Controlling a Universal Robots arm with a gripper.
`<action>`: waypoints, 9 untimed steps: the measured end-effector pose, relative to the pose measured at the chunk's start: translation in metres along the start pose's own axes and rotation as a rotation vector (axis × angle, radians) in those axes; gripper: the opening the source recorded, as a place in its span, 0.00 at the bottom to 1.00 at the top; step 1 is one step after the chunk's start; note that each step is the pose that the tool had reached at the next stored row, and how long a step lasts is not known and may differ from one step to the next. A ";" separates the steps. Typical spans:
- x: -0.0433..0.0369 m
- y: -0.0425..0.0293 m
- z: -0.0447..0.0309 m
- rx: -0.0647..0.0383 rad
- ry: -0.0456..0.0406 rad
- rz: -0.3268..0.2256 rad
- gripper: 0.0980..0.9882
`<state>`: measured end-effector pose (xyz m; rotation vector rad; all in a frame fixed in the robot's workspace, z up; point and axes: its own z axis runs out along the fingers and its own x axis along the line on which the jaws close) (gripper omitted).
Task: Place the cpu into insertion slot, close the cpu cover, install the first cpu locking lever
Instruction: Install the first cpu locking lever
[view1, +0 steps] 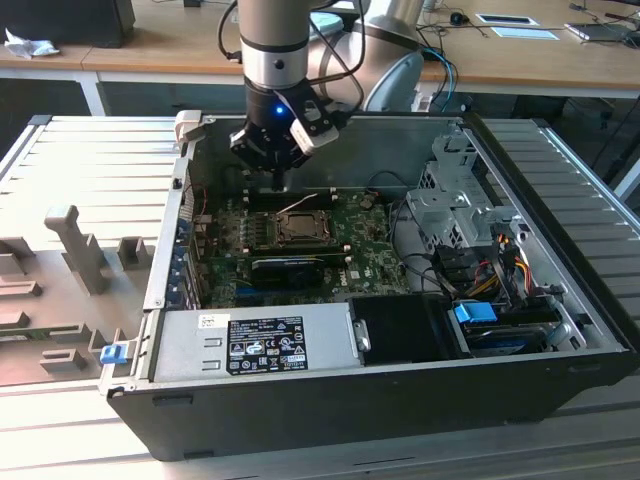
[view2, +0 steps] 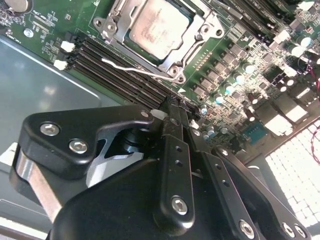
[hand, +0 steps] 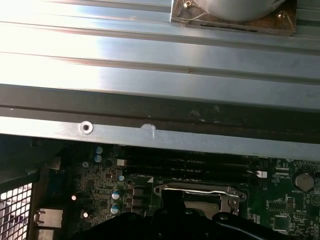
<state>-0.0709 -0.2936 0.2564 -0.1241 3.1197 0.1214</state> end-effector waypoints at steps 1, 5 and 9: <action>-0.0013 -0.0001 0.0001 0.000 -0.0001 0.000 0.01; -0.0037 -0.0003 0.0002 0.000 0.0000 0.000 0.01; -0.0065 -0.0005 0.0004 0.000 -0.0001 0.000 0.01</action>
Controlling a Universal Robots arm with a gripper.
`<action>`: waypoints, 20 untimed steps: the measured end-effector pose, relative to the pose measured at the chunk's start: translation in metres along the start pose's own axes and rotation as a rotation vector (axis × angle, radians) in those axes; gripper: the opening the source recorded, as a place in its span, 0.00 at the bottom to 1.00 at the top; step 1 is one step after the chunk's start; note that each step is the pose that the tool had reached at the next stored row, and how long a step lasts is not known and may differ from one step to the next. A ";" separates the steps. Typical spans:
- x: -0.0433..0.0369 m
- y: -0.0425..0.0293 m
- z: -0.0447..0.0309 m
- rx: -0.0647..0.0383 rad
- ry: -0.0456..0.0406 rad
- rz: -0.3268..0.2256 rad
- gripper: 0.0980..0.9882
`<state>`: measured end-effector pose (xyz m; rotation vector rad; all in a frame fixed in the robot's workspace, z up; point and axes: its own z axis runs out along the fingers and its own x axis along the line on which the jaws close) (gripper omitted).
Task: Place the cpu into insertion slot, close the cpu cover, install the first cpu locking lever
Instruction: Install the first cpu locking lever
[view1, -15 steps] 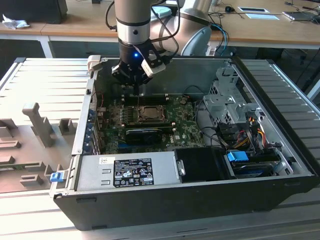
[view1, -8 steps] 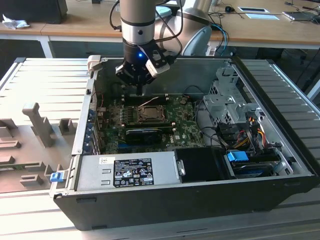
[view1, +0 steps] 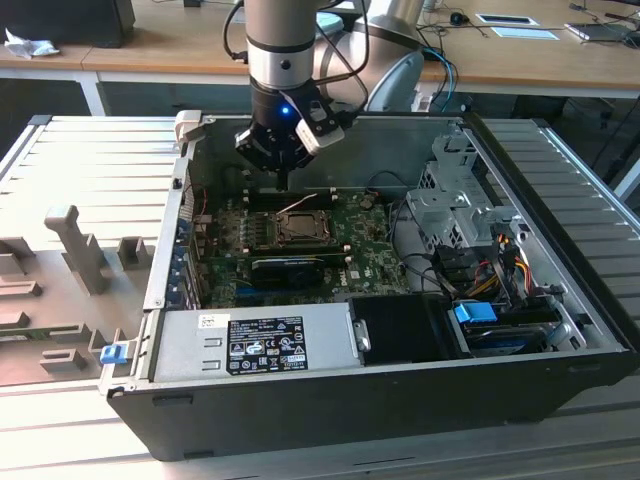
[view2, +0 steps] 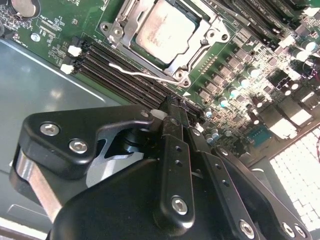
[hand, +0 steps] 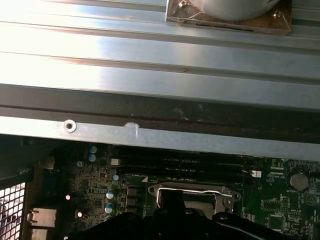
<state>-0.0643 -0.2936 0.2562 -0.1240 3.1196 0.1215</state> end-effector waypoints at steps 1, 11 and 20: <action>-0.0008 -0.0001 0.0000 0.000 0.0000 0.000 0.01; -0.0068 -0.0007 0.0009 0.000 -0.0001 0.000 0.01; -0.0073 -0.0012 0.0014 -0.014 -0.0288 -0.002 0.01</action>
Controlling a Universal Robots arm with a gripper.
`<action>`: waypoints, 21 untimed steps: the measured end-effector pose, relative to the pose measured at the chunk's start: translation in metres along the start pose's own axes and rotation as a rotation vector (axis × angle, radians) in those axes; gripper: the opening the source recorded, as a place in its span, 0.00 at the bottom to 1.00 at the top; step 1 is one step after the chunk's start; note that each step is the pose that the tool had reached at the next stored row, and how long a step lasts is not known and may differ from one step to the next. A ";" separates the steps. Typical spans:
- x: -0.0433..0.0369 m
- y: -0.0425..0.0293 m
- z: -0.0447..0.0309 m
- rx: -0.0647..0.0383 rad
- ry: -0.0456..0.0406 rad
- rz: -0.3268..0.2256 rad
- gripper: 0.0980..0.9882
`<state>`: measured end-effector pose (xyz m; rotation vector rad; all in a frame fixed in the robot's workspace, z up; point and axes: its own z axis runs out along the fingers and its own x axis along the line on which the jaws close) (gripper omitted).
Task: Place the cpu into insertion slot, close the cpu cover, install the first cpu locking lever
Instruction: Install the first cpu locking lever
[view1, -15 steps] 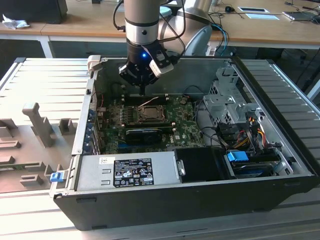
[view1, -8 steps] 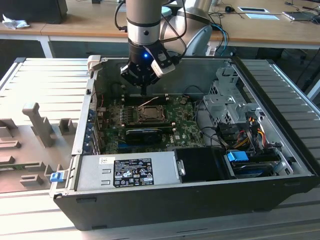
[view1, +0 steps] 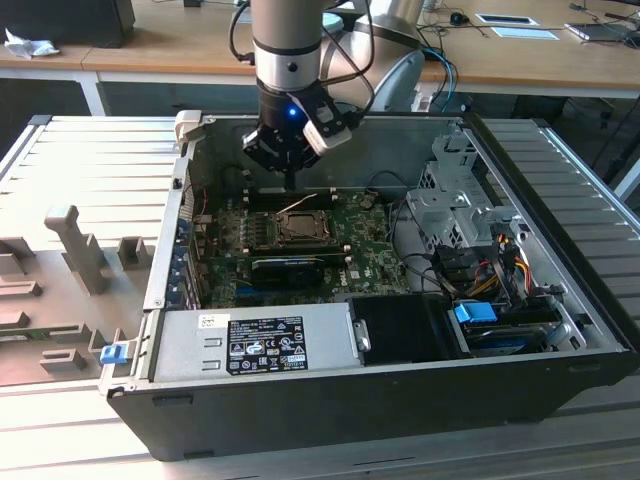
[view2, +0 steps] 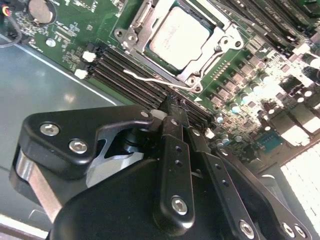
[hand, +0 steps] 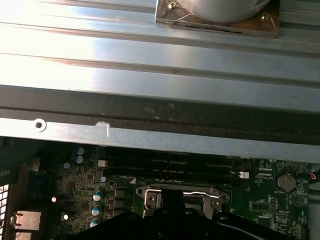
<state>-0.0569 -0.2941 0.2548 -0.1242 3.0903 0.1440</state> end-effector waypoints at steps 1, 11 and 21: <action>0.0000 0.0000 0.0003 0.000 -0.0042 0.000 0.01; -0.0120 -0.0013 0.0241 0.000 -0.0069 0.014 0.01; -0.0218 0.0044 0.0319 0.000 -0.0067 0.011 0.01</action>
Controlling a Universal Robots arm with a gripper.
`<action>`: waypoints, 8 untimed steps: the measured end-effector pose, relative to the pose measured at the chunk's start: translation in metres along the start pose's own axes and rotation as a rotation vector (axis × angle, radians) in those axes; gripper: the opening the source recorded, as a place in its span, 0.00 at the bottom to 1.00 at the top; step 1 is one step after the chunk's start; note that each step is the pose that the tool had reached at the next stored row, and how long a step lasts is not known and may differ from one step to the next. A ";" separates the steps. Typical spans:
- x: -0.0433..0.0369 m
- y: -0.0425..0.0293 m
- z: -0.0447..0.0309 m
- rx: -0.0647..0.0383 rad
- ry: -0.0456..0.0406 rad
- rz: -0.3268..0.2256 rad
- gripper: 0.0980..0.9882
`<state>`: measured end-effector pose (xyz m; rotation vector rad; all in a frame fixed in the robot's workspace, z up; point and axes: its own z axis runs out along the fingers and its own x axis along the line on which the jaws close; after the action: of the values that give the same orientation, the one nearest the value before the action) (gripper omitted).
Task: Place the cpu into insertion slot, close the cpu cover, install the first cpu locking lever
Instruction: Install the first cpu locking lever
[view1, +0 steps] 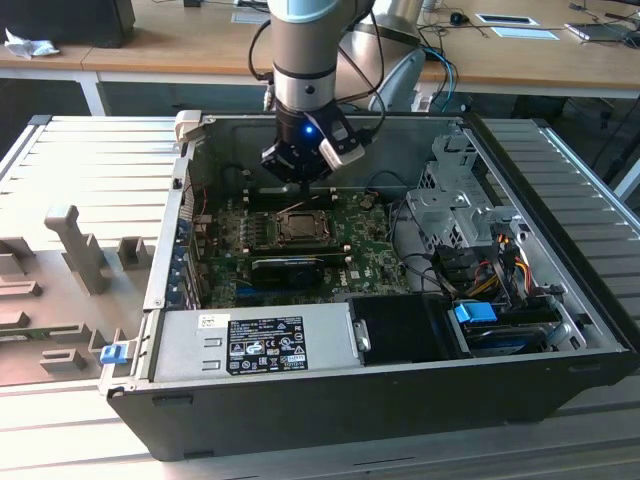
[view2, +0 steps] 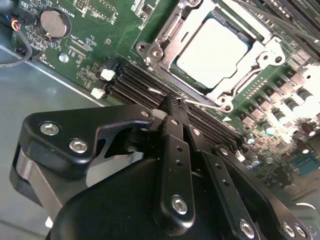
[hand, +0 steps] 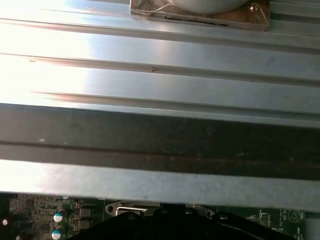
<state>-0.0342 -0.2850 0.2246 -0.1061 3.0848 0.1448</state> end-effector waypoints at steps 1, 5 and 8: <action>-0.0004 -0.0002 0.0015 0.000 0.0000 0.000 0.01; -0.0035 -0.0007 0.0079 0.000 0.0000 0.000 0.01; -0.0061 -0.0011 0.0121 0.000 0.0001 0.000 0.01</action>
<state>-0.0275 -0.2846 0.2127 -0.1060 3.0849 0.1444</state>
